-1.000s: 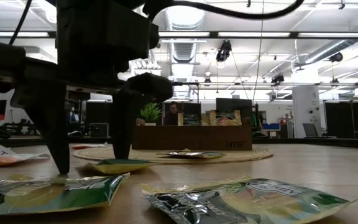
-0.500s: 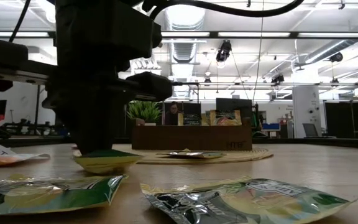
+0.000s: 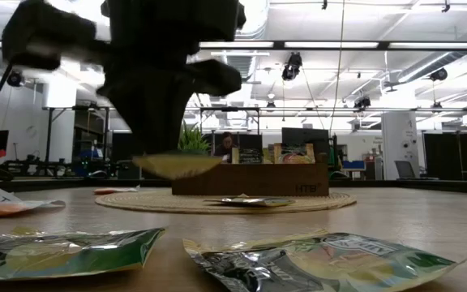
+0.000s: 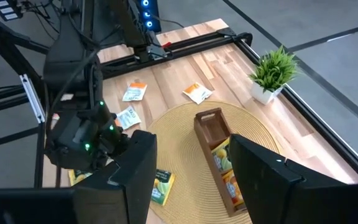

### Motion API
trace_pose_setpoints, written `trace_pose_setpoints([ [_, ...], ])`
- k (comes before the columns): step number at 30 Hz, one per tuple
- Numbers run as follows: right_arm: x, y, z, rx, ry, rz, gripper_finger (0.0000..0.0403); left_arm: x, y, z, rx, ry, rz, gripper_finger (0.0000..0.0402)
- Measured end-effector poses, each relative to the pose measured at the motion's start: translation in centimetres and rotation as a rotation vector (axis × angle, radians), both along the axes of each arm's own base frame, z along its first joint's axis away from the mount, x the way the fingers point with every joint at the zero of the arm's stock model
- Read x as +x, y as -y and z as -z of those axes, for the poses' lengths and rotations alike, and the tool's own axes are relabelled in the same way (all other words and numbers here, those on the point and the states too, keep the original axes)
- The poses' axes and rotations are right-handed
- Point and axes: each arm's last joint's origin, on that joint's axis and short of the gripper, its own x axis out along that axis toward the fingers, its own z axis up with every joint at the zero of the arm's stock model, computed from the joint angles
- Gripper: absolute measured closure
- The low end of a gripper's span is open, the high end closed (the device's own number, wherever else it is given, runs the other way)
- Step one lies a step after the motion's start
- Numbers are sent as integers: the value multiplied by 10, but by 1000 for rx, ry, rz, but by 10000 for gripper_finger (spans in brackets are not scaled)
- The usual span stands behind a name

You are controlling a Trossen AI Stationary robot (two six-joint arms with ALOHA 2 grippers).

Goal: Pick & Place Tea
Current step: Put the yellow tea bag into the middle section of the wooden organizer

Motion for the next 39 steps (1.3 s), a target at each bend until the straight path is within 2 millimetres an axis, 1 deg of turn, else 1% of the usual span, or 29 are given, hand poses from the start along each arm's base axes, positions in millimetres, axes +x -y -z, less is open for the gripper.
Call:
trace_pose_setpoints([
  [4,-1,-1,0,0,-1,-8,204,6,-4,-26,29,16,-35,401],
  [7,-3,-6,0,-28,-8,-51,204,10,-9,-46,36,32,-58,401],
  [12,-6,-14,0,-46,-11,-100,204,15,-21,-83,57,79,-140,401],
  [17,-9,-17,0,-4,1,-88,204,15,-33,-118,158,166,-202,401],
  [22,-11,-21,0,49,23,-53,204,12,-42,-147,275,254,-258,401],
  [25,-14,-25,-1,48,51,-17,204,7,-48,-161,362,277,-291,401],
  [28,-18,-27,-3,48,77,6,204,2,-55,-173,407,297,-334,401],
  [31,-23,-27,-4,54,98,42,204,0,-60,-183,402,322,-364,401],
  [39,-35,-25,7,107,62,191,204,-11,-72,-205,400,405,-419,401],
])
